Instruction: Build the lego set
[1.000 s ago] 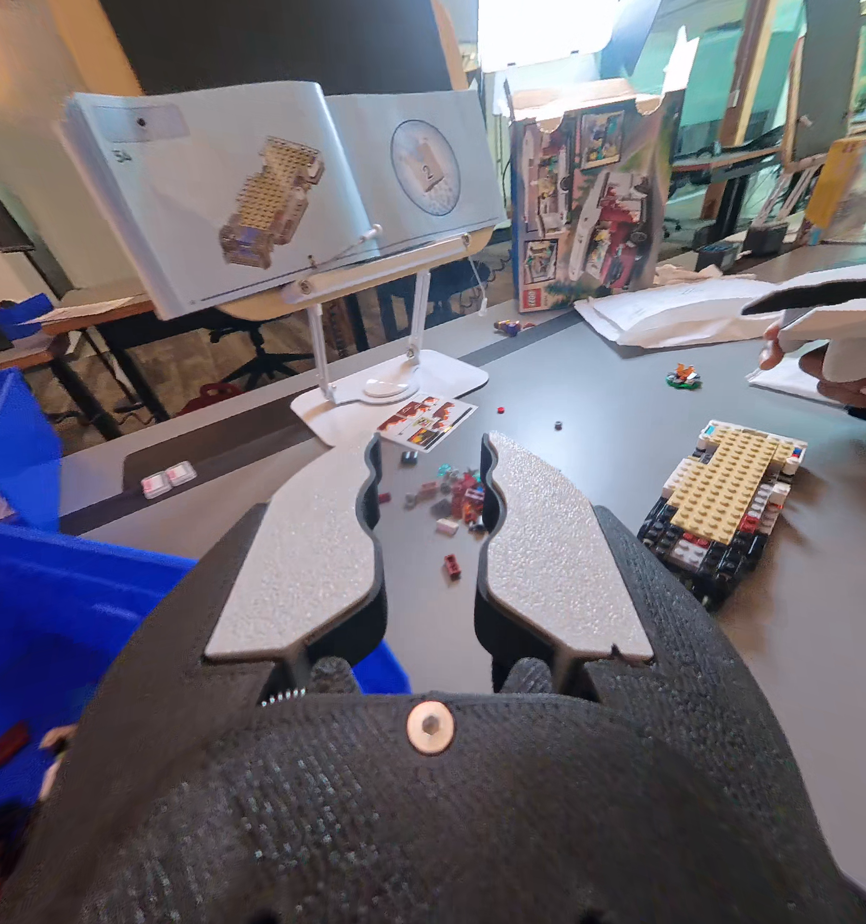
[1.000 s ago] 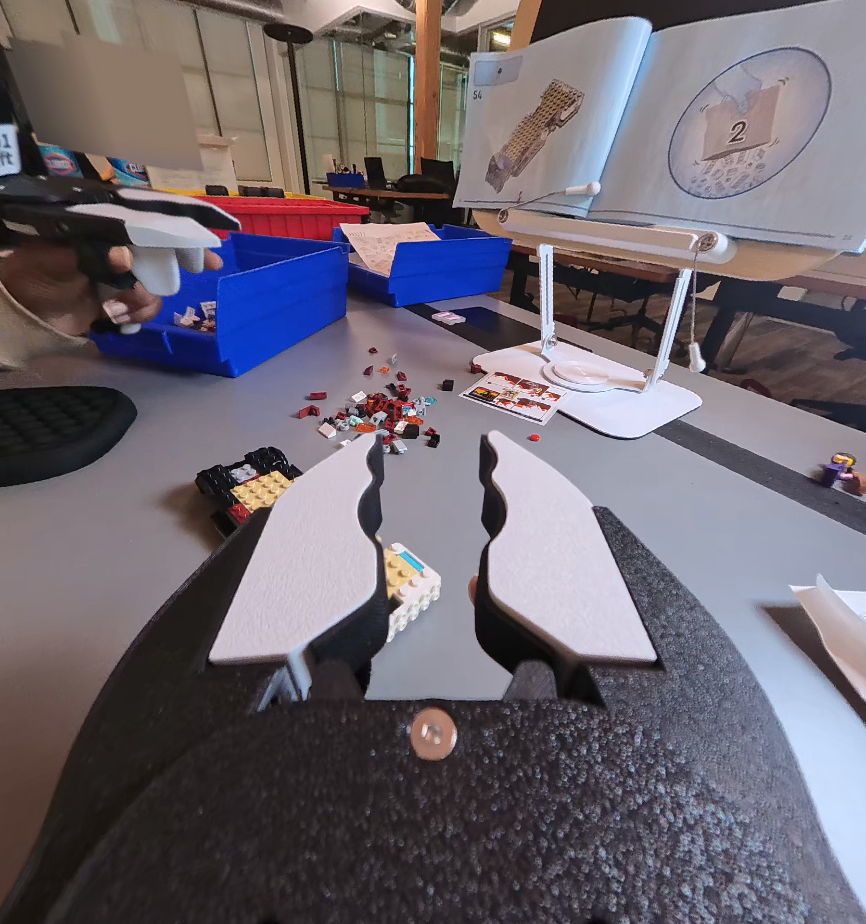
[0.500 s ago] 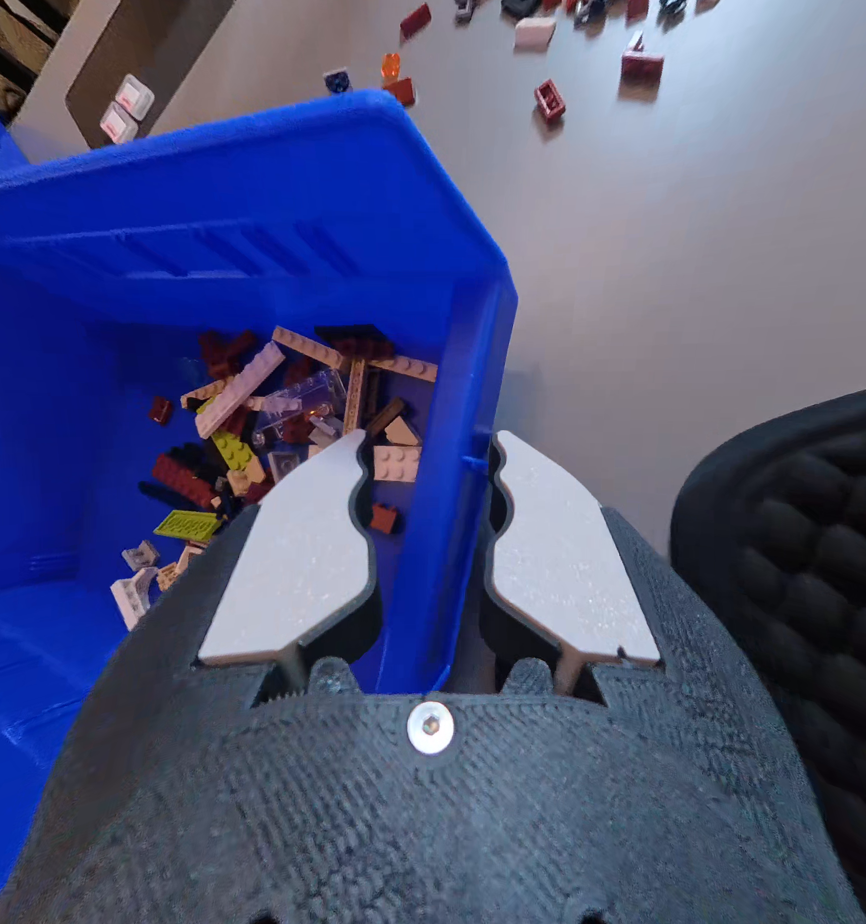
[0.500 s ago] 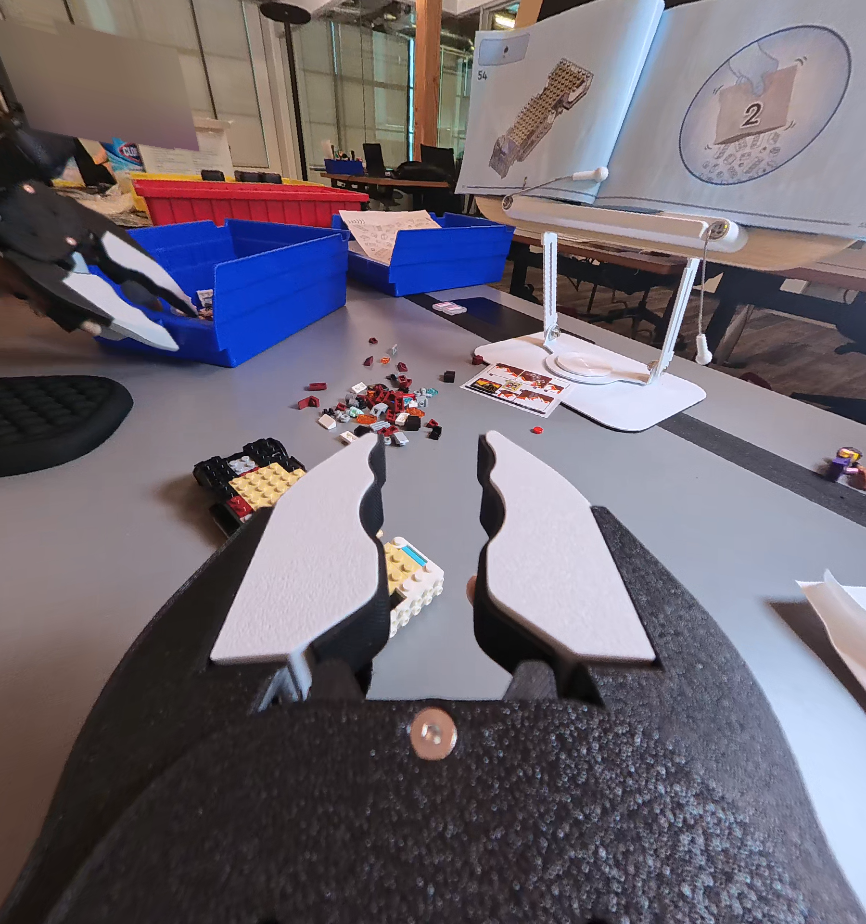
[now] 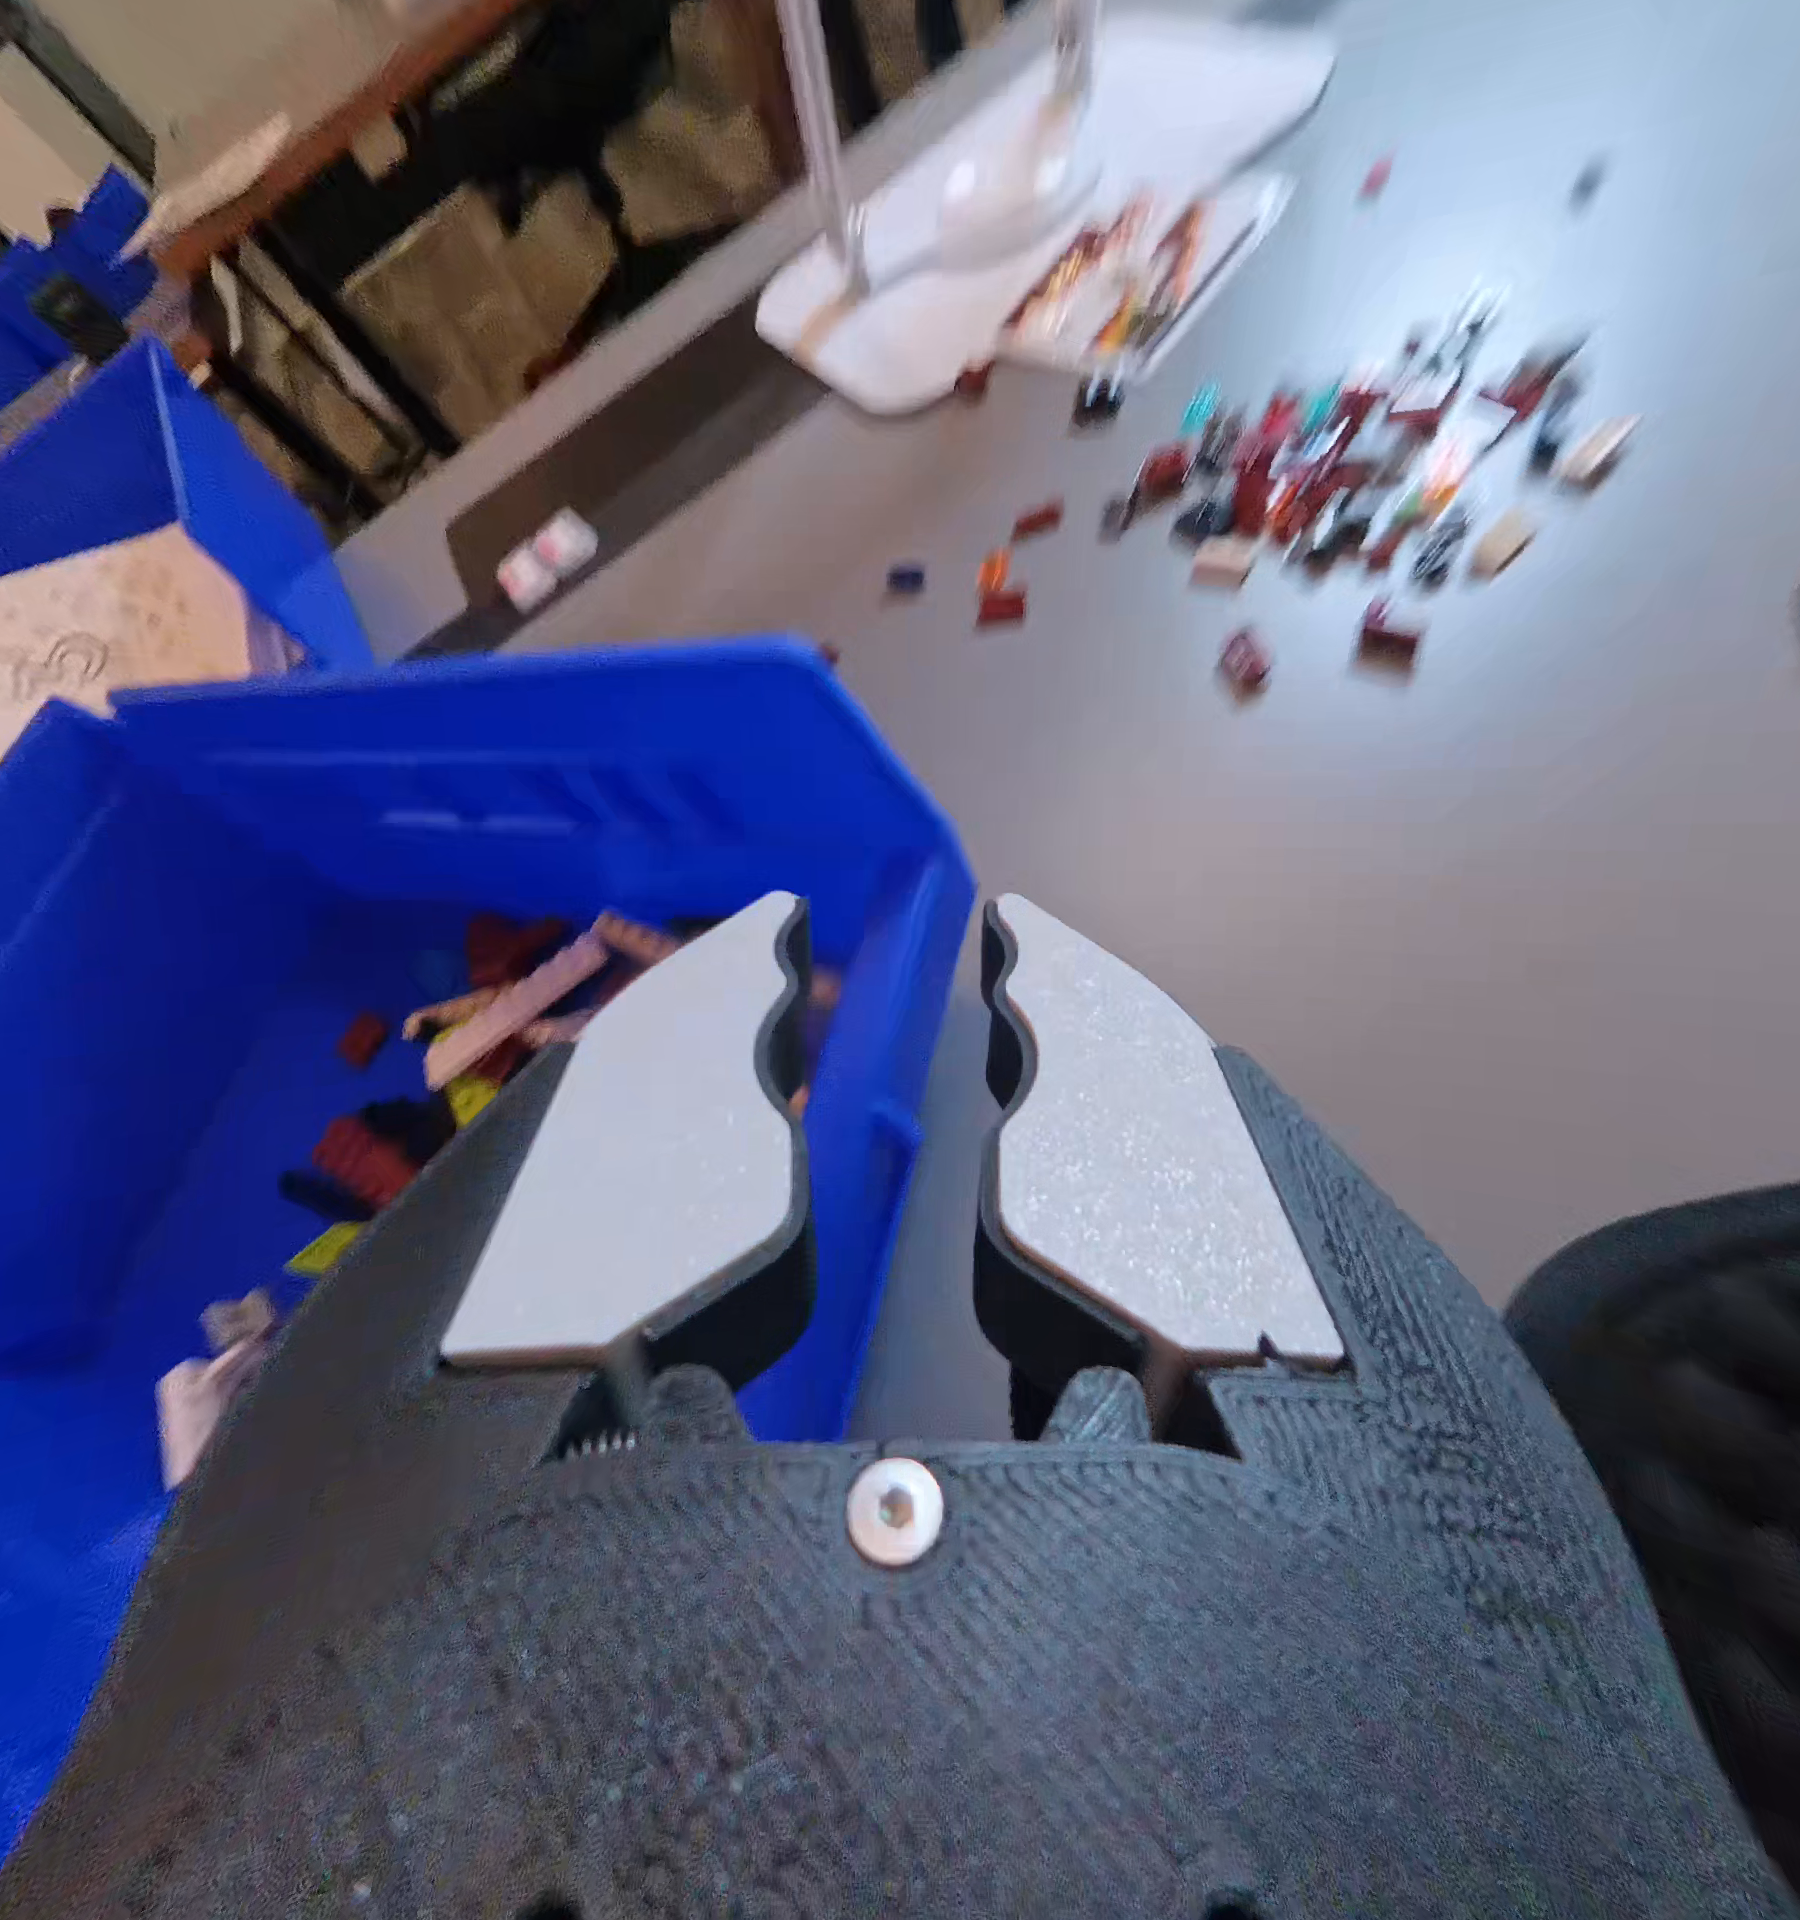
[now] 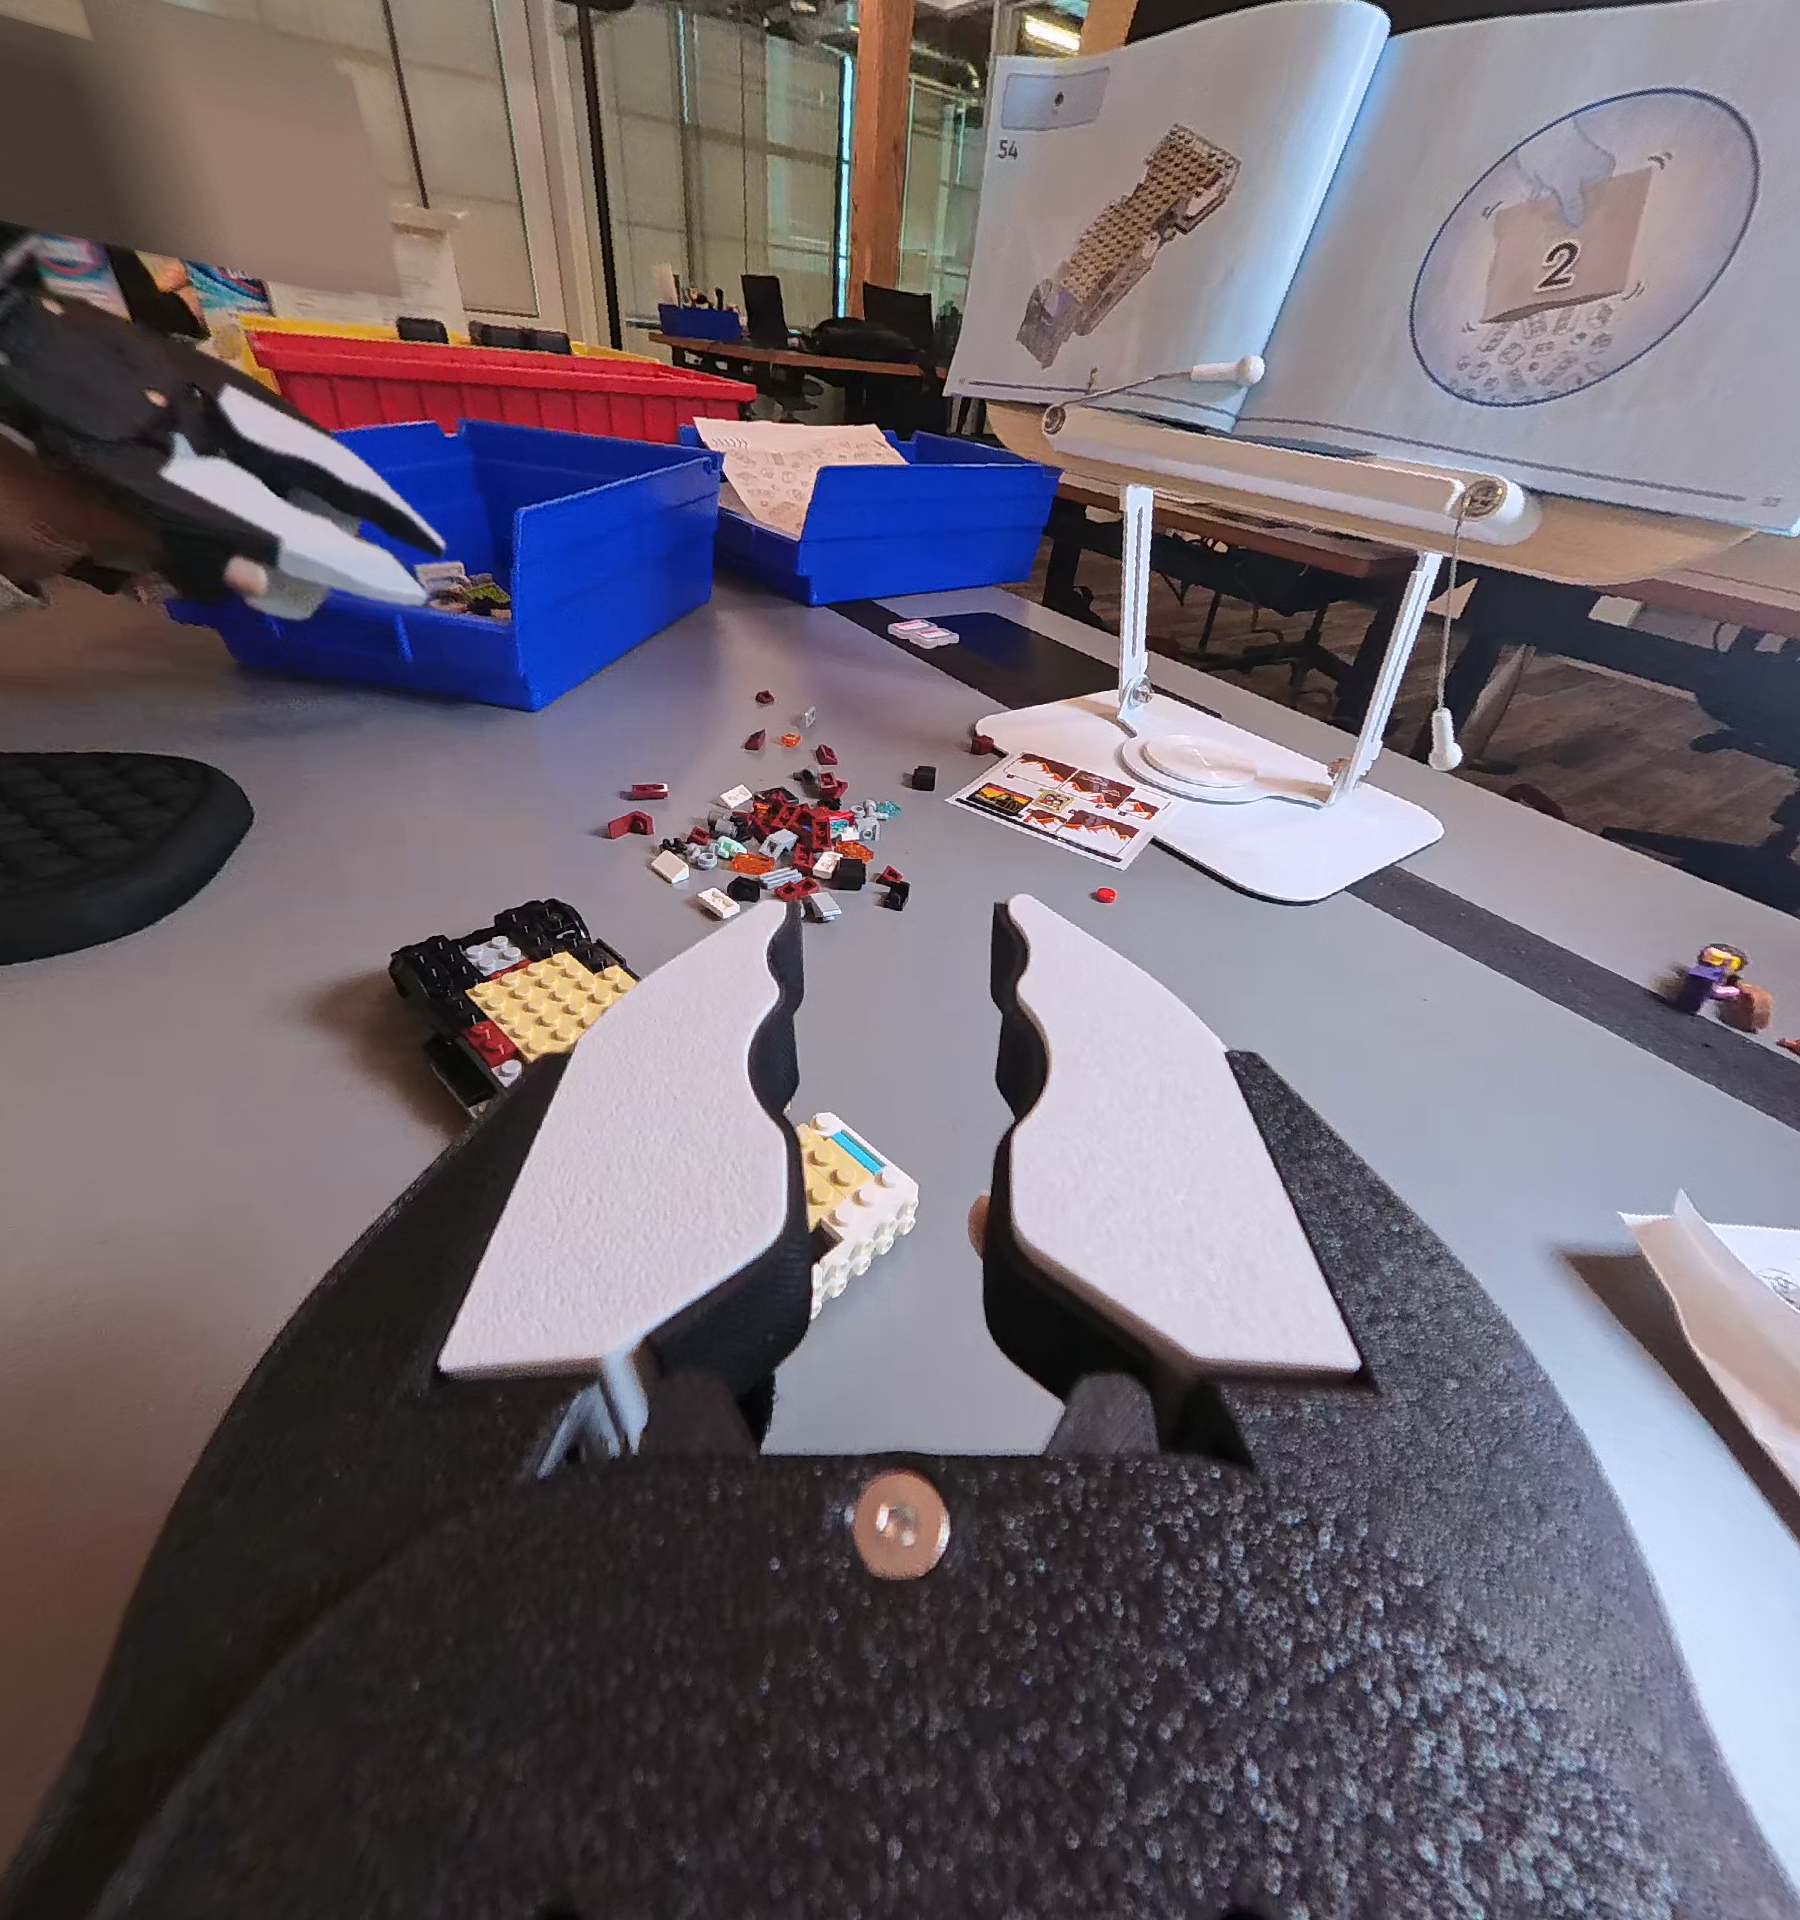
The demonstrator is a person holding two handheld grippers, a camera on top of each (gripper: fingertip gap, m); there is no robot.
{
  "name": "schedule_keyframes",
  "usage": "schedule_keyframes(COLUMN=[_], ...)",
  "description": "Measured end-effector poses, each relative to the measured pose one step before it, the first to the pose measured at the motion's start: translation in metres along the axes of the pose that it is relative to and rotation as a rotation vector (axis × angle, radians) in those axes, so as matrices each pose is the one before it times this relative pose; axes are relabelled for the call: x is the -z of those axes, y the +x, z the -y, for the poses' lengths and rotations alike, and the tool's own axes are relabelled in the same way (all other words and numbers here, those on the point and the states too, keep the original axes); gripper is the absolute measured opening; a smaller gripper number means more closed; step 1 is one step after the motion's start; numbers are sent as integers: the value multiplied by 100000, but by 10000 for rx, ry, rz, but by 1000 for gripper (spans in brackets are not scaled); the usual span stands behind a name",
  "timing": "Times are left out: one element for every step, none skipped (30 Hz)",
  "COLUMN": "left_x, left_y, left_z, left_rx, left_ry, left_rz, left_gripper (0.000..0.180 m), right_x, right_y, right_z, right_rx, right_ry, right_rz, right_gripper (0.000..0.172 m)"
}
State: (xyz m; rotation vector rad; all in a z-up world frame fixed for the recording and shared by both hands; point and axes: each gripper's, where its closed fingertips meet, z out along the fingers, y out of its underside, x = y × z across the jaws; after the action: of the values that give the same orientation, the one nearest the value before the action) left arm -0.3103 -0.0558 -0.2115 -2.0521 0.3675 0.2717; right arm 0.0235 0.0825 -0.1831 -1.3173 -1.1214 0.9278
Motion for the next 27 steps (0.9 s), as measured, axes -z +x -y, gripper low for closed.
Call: schedule_keyframes(left_x=[182, -113, -353, -600, -754, -873, -927, -968, -979, -923, -868, -854, -866, -883, -857, -772, -644, -557, -424, -301, -128, 51, 78, 67, 79, 58, 33], left_y=[817, 983, 1245, 1232, 1146, 996, 781, 699, 470, 311, 224, 106, -149, -417, -466, -351, -440, -626, -445, -119, -205, -221, -155, -225, -254, -262, -263], left_z=[1553, 1420, 1238, 955, 710, 653, 694, 759, 764, 772, 879, 905, 749, 390, 31, -232, -545, -1071, -1512, -1598, -1407, -930, -664, -507, -210, -55, -81], left_rx=[380, 372, 351, 277, 183, 146, 171, 190, 194, 165, 155, 107, 3, -84, -112, -70, -108, -236, -240, -216, -176, -116, 27, 202, 250, 187, 119], left_ry=[650, 569, 491, 347, 232, 227, 267, 306, 265, 217, 238, 243, 195, 91, 30, 61, 60, -136, -417, -528, -486, -252, -174, -137, 13, 56, 11], left_rz=[-308, -375, -512, -503, -470, -429, -355, -368, -289, -217, -184, -122, 7, 166, 225, 196, 274, 407, 299, 61, 101, 61, -65, -74, -70, -47, -3], left_gripper=[32, 32, 32, 32, 32, 32, 32, 32, 33, 33, 33, 33, 32, 30, 29, 27, 25, 24, 24, 24, 25, 24, 24, 25, 25, 25, 26], right_x=[-28, -46, -42, -3, 6, 32, 45, 54, 41, 42, 23, 23, 7, 10, 10, 26, 40, 56, 33, 6, -16, -25, -24, -32, -50, -24, -13], right_y=[-2, 14, 7, -22, -1, 11, 28, 42, 73, 94, 113, 89, 74, 74, 80, 148, 157, 134, 152, 130, 77, 56, 58, 22, 50, 80, 87], right_z=[7, -42, -37, -26, 10, 33, 71, 90, 76, 47, 19, 14, -8, -35, -56, -41, -19, -11, -50, -95, -122, -118, -114, -121, -125, -101, -99], right_rx=[-19, -50, -61, -39, 8, 51, 60, 43, 11, -18, -28, -28, -24, -14, 1, 14, 14, -10, -37, -41, -39, -53, -68, -81, -88, -77, -72], right_ry=[14, -7, -12, -4, -1, 8, 23, 32, 32, 18, 5, 8, 13, -8, -27, -21, -2, 7, -7, -29, -36, -25, -14, -21, -33, -21, -12], right_rz=[11, 14, 14, 9, -9, -28, -38, -39, -44, -54, -56, -45, -36, -25, -40, -80, -81, -55, -59, -48, 3, 10, 3, 29, 22, -1, 1], right_gripper=[35, 35, 35, 35, 35, 35, 35, 35, 35, 35, 35, 35, 35, 35, 35, 35, 35, 35, 35, 35, 35, 35, 35, 35, 35, 35, 35])
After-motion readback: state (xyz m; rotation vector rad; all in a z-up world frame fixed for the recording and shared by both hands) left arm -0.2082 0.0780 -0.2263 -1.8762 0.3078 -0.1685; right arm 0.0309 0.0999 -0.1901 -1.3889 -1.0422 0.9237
